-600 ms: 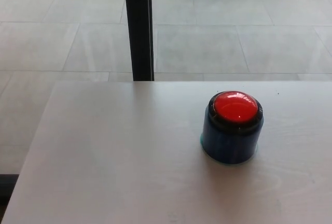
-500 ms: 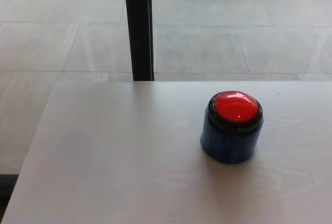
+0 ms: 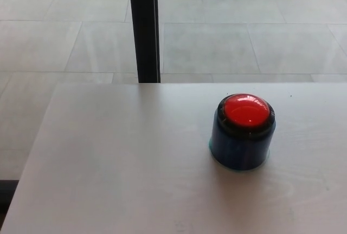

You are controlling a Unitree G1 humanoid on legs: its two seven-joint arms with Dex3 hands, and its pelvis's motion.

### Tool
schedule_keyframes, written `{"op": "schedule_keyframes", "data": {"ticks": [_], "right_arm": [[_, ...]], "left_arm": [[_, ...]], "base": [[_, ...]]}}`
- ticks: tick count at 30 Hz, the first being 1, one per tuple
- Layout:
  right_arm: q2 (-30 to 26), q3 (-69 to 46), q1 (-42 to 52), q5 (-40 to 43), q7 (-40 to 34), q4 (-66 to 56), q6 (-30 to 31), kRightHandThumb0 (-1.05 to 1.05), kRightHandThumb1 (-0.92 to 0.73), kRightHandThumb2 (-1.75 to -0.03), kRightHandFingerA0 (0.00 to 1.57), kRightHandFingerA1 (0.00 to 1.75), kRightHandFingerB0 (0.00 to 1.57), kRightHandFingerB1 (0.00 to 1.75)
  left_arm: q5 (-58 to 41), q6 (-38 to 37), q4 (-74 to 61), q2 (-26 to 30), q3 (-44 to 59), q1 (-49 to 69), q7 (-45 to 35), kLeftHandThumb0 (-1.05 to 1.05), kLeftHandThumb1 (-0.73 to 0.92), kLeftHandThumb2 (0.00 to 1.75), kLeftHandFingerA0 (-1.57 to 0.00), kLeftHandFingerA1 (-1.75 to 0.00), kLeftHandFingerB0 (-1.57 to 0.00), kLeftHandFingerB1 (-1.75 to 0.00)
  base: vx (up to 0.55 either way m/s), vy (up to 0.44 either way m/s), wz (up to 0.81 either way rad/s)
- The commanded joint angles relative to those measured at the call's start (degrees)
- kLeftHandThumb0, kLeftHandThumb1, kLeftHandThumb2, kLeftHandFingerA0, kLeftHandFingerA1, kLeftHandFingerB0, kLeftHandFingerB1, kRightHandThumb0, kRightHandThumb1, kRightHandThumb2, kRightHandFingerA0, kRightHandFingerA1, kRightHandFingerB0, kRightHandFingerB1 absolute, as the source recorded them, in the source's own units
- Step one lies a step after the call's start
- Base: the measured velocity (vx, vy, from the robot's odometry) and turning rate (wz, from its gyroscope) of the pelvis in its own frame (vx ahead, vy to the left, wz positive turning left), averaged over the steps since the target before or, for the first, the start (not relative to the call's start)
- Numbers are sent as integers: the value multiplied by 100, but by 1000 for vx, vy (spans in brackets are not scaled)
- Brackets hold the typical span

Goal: The robot uses its right hand to press the red button kept in the middle of the desk

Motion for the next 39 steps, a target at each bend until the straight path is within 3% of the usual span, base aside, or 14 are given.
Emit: {"op": "schedule_keyframes", "data": {"ticks": [1, 4, 5, 6, 10, 18, 19, 20, 22, 24, 29, 30, 31, 39], "right_arm": [[-667, 716, -1915, 281, -413, -647, 587, -64, -29, -120, 140, 148, 121, 134], [-557, 1034, -2392, 266, -392, -901, 796, -56, -11, -138, 131, 150, 120, 130], [-483, 1222, -2573, 222, -271, -941, 705, -49, -11, -140, 126, 153, 116, 131], [-463, 1280, -2637, 196, -235, -939, 685, -49, -11, -140, 126, 153, 116, 131], [10, 1969, -3242, 237, 169, -1115, 614, -16, -50, -131, 104, 175, 85, 152], [1217, 2904, -3585, 584, 1140, -1106, 208, -19, -43, -135, 98, 175, 82, 154], [1418, 3116, -3524, 492, 1142, -1181, 150, -20, -43, -134, 99, 175, 81, 156], [1779, 3495, -3416, 322, 1157, -1289, 23, -15, -45, -135, 103, 175, 83, 153], [2004, 3728, -3352, 258, 1218, -1280, -94, -17, -43, -137, 103, 175, 83, 153], [2236, 3904, -3255, 291, 1226, -1334, 22, -18, -41, -140, 101, 175, 82, 154], [2476, 4274, -3171, 75, 1230, -1124, -62, -21, -42, -136, 99, 175, 77, 160], [2555, 4384, -3172, -8, 1247, -979, -109, -23, -40, -139, 100, 175, 77, 162], [2635, 4456, -3176, -11, 1299, -841, -82, -21, -43, -134, 99, 175, 77, 161], [2791, 4909, -3081, -111, 1730, -114, 119, -22, -51, -119, 92, 175, 74, 155]], "left_arm": [[-277, 164, 158, 285, 169, -51, 176, -48, 74, 113, -28, -112, 0, -30], [-329, 210, 167, 299, 215, -51, 97, -50, 76, 112, -28, -112, 0, -37], [-257, 203, 169, 306, 152, -43, 122, -51, 74, 115, -48, -110, 0, -50], [-241, 196, 171, 307, 137, -41, 129, -51, 74, 115, -48, -110, 0, -50], [-267, 237, 198, 313, 161, -81, 176, -47, 77, 112, -28, -116, 0, -43], [-337, 150, 317, 255, 200, -116, 230, -47, 75, 111, -26, -114, 0, -46], [-361, 164, 321, 255, 210, -115, 196, -50, 78, 111, -36, -111, 0, -24], [-395, 197, 299, 259, 224, -109, 147, -50, 74, 114, -18, -109, 0, -37], [-360, 206, 227, 257, 172, -82, 113, -50, 74, 115, -10, -104, 0, -44], [-396, 170, 203, 244, 172, -68, 61, -53, 76, 114, -23, -103, 0, -23], [-415, 185, 157, 240, 159, -54, 129, -48, 71, 120, -12, -112, 0, -28], [-436, 210, 161, 242, 165, -54, 137, -47, 76, 113, -23, -117, 0, -40], [-409, 213, 187, 254, 126, -56, 140, -49, 75, 112, -21, -104, 0, -39], [-414, 178, 218, 303, 20, -42, 113, -48, 74, 113, -22, -106, 0, -35]], "base": [[0, 0, 0], [0, 0, 0], [0, 0, 0], [0, 0, 0], [0, 0, 0], [0, 0, 0], [0, 0, 0], [0, 0, 0], [0, 0, 0], [0, 0, 0], [-15, -7, 3], [0, 0, 0], [0, 0, 0], [0, 0, 0]]}}
